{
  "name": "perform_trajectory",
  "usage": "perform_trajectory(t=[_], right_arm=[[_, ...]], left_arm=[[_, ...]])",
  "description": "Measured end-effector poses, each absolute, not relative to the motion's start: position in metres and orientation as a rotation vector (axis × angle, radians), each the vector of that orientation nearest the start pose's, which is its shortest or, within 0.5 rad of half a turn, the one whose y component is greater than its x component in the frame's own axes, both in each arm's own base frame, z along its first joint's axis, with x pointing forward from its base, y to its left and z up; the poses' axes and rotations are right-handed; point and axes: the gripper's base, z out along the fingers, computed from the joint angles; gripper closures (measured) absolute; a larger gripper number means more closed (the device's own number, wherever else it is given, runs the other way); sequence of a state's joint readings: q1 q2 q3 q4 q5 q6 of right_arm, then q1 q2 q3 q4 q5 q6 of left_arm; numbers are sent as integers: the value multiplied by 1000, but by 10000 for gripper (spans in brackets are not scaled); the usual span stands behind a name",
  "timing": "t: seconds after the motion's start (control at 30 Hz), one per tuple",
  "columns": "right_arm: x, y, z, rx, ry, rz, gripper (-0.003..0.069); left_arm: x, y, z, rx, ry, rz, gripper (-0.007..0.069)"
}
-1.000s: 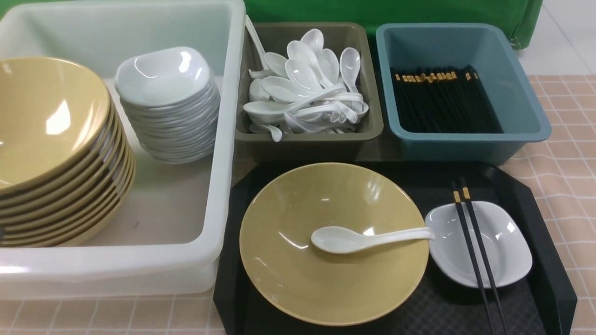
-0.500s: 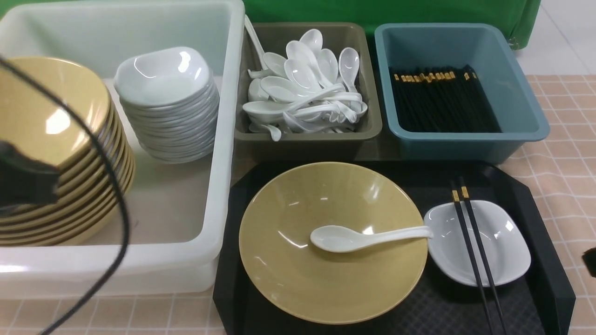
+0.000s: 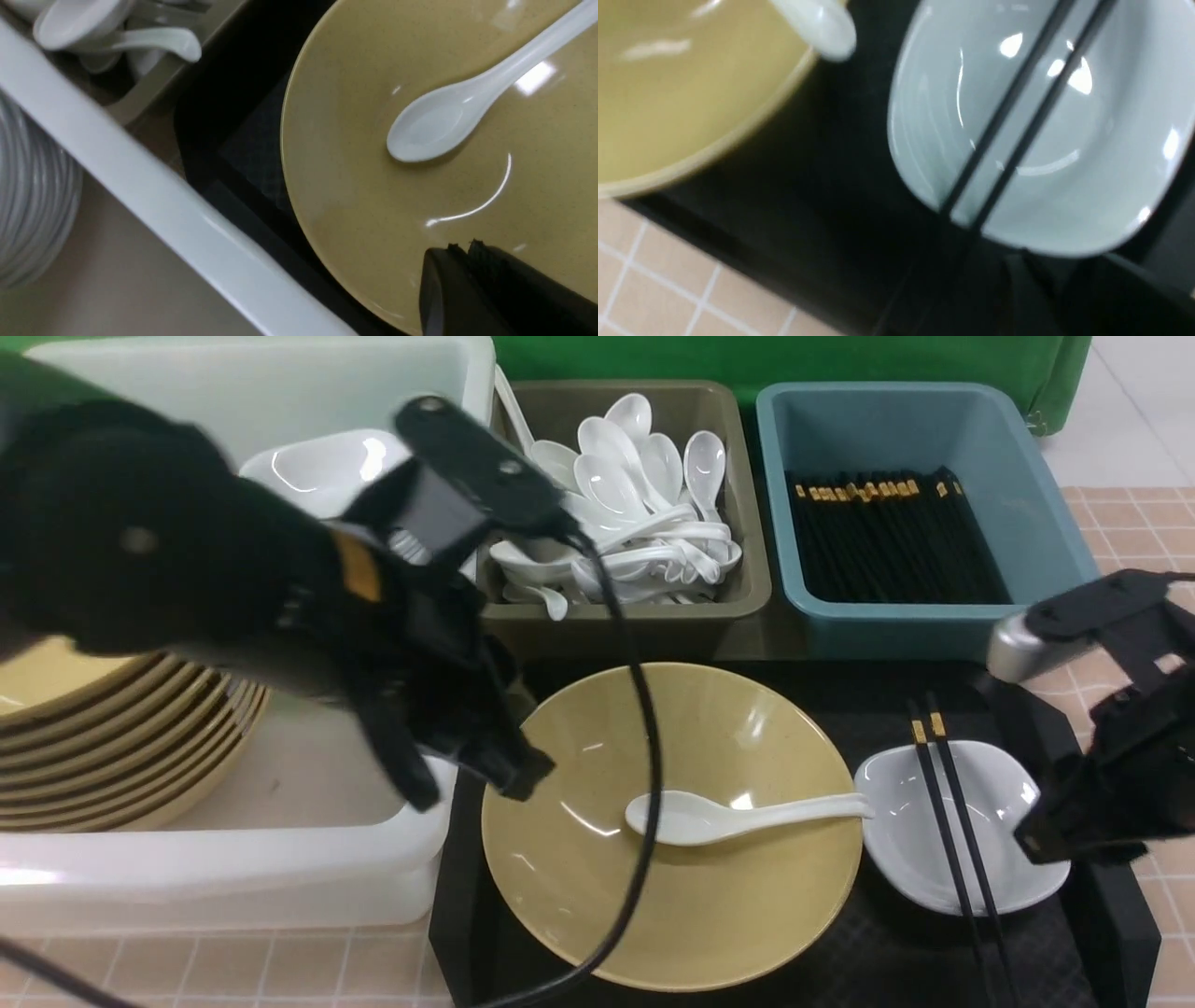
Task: On brown table put chopsticks spoon bowls plates into blue grey white boxes.
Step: 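Move the grippers toward the tableware on the black tray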
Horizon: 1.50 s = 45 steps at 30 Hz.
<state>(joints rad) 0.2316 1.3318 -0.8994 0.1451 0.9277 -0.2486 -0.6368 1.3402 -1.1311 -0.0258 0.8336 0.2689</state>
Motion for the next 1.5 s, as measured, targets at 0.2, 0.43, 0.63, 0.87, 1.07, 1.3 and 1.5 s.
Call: perform_trajectory(t=[0.2,0.43,0.63,0.87,1.07,1.3,1.5], right_arm=[[272,76,245,-449,2817,196,106],[299,82,214,-396,2906,195,85],[308,84,189,-374,2985,189,129],[309,84,187,-380,3007,189,309],[308,89,196,-463,3032,195,500],[311,96,239,-565,2896,203,499],[341,98,287,-536,2620,150,499]], left_arm=[[233,-177,307,1147,2323,-140,623],[234,-177,308,1146,2319,-140,623],[234,-177,308,1148,2319,-140,623],[234,-177,308,1147,2318,-140,623],[234,-177,308,1147,2318,-140,623],[240,-181,308,1085,2290,-165,623],[270,-195,308,1006,2227,-161,623]])
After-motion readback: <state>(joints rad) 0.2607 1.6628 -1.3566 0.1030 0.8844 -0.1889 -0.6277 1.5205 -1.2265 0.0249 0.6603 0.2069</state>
